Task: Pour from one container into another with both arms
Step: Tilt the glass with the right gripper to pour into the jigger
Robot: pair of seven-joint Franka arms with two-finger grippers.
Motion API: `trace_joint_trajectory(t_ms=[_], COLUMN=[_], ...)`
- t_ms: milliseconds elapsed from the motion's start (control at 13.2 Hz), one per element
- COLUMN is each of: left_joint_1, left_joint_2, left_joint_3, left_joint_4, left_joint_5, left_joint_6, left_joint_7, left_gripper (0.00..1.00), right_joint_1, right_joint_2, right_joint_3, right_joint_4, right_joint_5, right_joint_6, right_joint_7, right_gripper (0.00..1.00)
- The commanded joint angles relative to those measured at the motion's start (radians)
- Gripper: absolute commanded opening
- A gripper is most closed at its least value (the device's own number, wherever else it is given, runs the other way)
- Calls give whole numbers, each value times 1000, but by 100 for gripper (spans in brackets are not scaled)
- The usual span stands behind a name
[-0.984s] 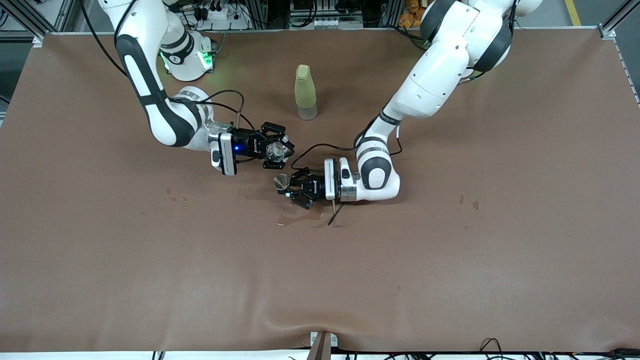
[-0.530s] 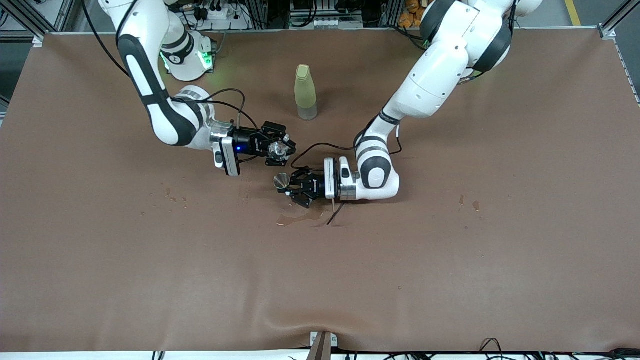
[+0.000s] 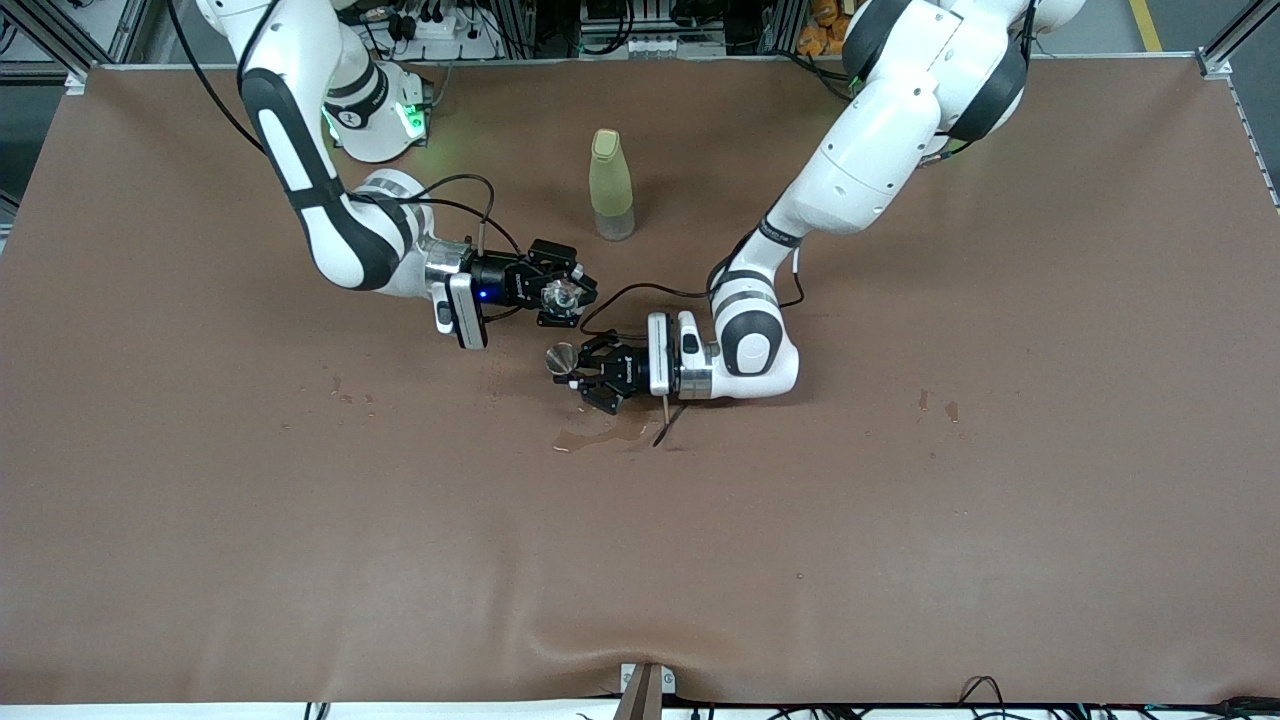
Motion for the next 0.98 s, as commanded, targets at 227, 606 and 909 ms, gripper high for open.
trace_joint_trajectory(t_ms=[227, 606, 909], left_joint_1=[20, 21, 21], left_joint_2=[-66, -66, -66], left_joint_3=[-13, -16, -19], left_joint_4=[-103, -110, -112], left_joint_5=[-18, -18, -18], left_joint_6=[-19, -19, -21], left_joint_7=[29, 27, 27], left_gripper=[0, 0, 0], right_joint_1=[12, 12, 12], right_joint_2=[-36, -36, -37], right_joint_3=[6, 9, 21], right_joint_4=[-19, -17, -14], right_joint_5=[15, 15, 15], right_joint_6=[13, 15, 17], right_joint_7=[90, 160, 288], right_gripper=[0, 0, 0])
